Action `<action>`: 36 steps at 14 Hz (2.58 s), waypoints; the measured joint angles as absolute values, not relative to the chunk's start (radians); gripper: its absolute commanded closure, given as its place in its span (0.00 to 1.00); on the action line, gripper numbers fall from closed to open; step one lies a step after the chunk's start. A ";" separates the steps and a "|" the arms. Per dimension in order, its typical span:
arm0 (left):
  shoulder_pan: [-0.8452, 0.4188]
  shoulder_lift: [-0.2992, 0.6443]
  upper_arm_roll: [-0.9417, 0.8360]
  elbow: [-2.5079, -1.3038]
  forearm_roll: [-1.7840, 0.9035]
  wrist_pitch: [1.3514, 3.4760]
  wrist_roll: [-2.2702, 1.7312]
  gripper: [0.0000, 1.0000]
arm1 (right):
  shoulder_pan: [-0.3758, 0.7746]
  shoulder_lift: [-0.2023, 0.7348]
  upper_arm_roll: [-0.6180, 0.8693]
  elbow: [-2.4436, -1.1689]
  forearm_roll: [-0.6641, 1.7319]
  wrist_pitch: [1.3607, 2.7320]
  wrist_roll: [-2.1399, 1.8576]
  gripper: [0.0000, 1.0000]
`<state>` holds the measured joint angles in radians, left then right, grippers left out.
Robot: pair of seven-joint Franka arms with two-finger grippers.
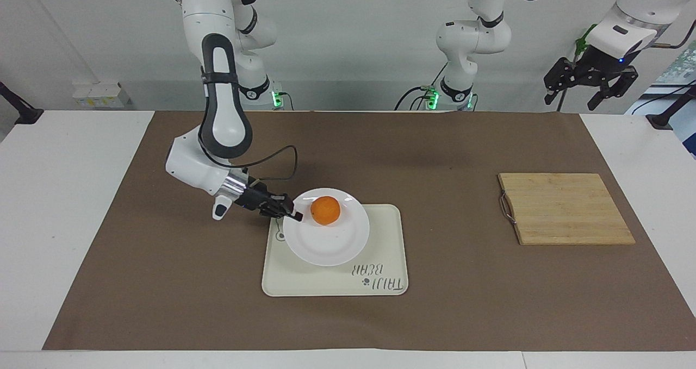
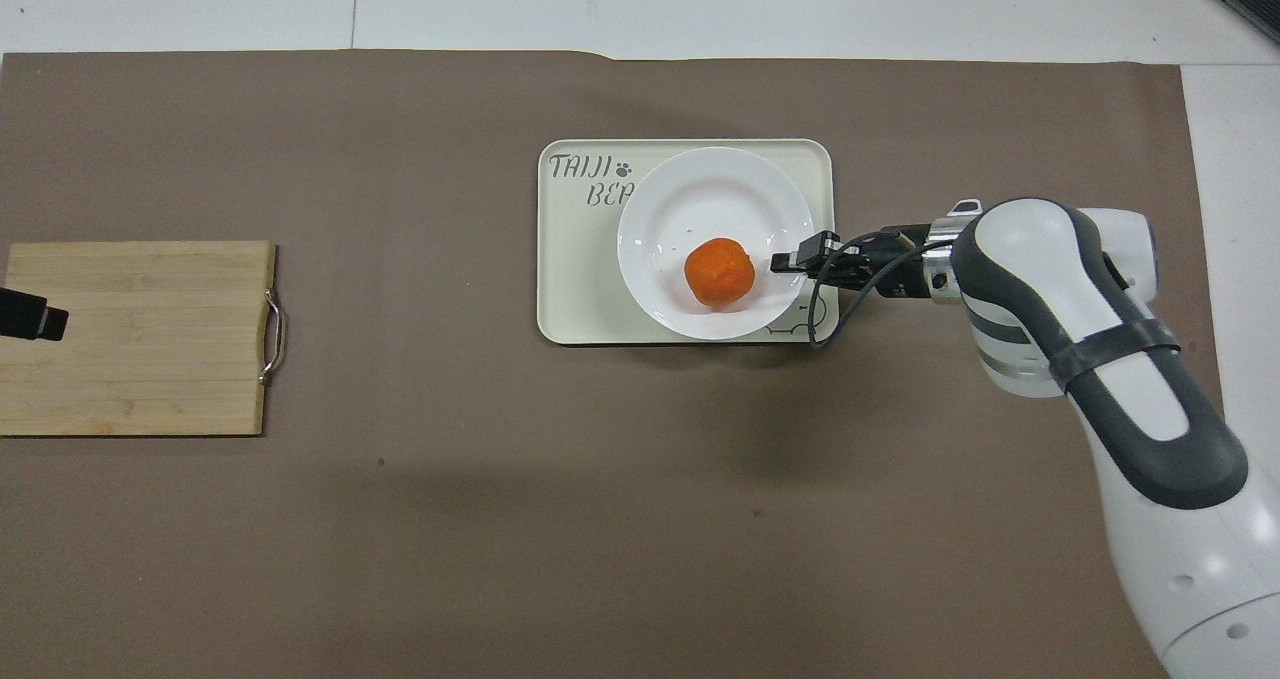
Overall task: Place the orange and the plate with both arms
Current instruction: 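Slide the plate with the right gripper onto the bear tray, then release the plate and lift the right gripper away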
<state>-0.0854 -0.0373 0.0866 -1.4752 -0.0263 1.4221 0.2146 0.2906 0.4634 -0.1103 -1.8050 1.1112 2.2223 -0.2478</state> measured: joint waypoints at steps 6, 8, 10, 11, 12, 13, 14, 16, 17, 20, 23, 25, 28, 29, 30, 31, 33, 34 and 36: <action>-0.085 -0.037 0.087 -1.475 -0.026 1.422 0.215 0.00 | 0.295 0.491 -0.111 -1.798 1.067 2.224 -0.248 1.00; -0.085 -0.037 0.087 -1.475 -0.026 1.422 0.215 0.00 | 0.295 0.491 -0.111 -1.797 1.063 2.227 -0.248 1.00; -0.085 -0.037 0.087 -1.475 -0.026 1.422 0.215 0.00 | 0.295 0.492 -0.110 -1.797 1.060 2.231 -0.248 1.00; -0.085 -0.037 0.087 -1.475 -0.026 1.422 0.215 0.00 | 0.295 0.492 -0.110 -1.797 1.053 2.235 -0.248 1.00; -0.085 -0.037 0.087 -1.475 -0.026 1.422 0.215 0.00 | 0.295 0.492 -0.109 -1.797 1.042 2.239 -0.248 1.00; -0.085 -0.037 0.087 -1.475 -0.026 1.422 0.215 0.00 | 0.295 0.492 -0.109 -1.797 1.031 2.243 -0.248 1.00; -0.085 -0.037 0.087 -1.475 -0.026 1.422 0.215 0.00 | 0.295 0.492 -0.108 -1.796 1.027 2.246 -0.248 0.56; -0.085 -0.037 0.087 -1.475 -0.026 1.422 0.215 0.00 | 0.295 0.494 -0.109 -1.797 1.001 2.269 -0.248 0.00; -0.085 -0.037 0.087 -1.475 -0.026 1.422 0.215 0.00 | 0.294 0.498 -0.111 -1.798 0.978 2.291 -0.248 0.00; -0.085 -0.037 0.087 -1.475 -0.026 1.422 0.215 0.00 | 0.294 0.502 -0.113 -1.796 0.931 2.336 -0.248 0.00; -0.085 -0.037 0.087 -1.475 -0.026 1.422 0.215 0.00 | 0.291 0.498 -0.123 -1.786 0.862 2.365 -0.247 0.00; -0.085 -0.037 0.087 -1.475 -0.026 1.422 0.215 0.00 | 0.286 0.491 -0.145 -1.772 0.775 2.368 -0.245 0.00; -0.085 -0.037 0.087 -1.475 -0.026 1.422 0.215 0.00 | 0.280 0.456 -0.178 -1.751 0.618 2.367 -0.210 0.00; -0.085 -0.037 0.087 -1.475 -0.026 1.420 0.214 0.00 | 0.280 0.438 -0.187 -1.749 0.557 2.365 -0.182 0.00; -0.085 -0.037 0.088 -1.476 -0.026 1.419 0.212 0.00 | 0.280 0.416 -0.193 -1.749 0.490 2.355 -0.150 0.00; -0.085 -0.037 0.089 -1.476 -0.026 1.418 0.210 0.00 | 0.280 0.394 -0.195 -1.748 0.429 2.334 -0.116 0.00; -0.085 -0.037 0.090 -1.476 -0.026 1.416 0.204 0.00 | 0.282 0.343 -0.195 -1.747 0.335 2.249 -0.031 0.00; -0.085 -0.037 0.089 -1.476 -0.026 1.416 0.191 0.00 | 0.284 0.319 -0.194 -1.747 0.302 2.204 0.019 0.00; -0.086 -0.038 0.085 -1.476 -0.026 1.416 0.147 0.00 | 0.293 0.272 -0.191 -1.746 0.231 2.114 0.137 0.00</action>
